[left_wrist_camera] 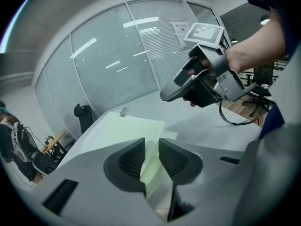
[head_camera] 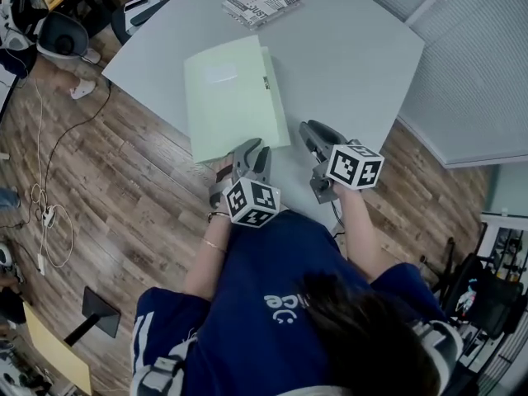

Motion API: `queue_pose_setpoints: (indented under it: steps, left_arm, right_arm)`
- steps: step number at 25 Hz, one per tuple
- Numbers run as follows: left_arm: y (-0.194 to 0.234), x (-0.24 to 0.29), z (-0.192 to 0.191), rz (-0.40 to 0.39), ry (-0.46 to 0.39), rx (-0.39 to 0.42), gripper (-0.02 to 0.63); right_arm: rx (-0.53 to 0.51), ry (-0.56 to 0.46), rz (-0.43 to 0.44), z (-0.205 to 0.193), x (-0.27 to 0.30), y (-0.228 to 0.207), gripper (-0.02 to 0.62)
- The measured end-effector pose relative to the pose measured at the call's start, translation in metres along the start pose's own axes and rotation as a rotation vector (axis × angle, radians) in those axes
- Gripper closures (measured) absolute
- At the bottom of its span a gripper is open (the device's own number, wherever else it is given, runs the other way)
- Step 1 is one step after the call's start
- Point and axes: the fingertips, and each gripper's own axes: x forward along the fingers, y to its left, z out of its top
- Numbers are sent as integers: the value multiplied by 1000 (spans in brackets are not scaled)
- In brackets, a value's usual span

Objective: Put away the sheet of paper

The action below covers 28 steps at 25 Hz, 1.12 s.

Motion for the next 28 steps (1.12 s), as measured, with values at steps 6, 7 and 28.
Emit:
queue_pose_setpoints:
  steps: [6,7,28]
  left_arm:
    - [-20,22,-15,-69,76,17,521]
    - [-23,23,-17,-81,85,11,515]
    - [26,-38,-14,-12,-153,-664,514]
  right_arm:
    - [18,9,-24,-9,-5,-9,485]
    - [24,3,-25,-9,-6,-10,486]
    - [-170,-112,-57,-16,-16,32,514]
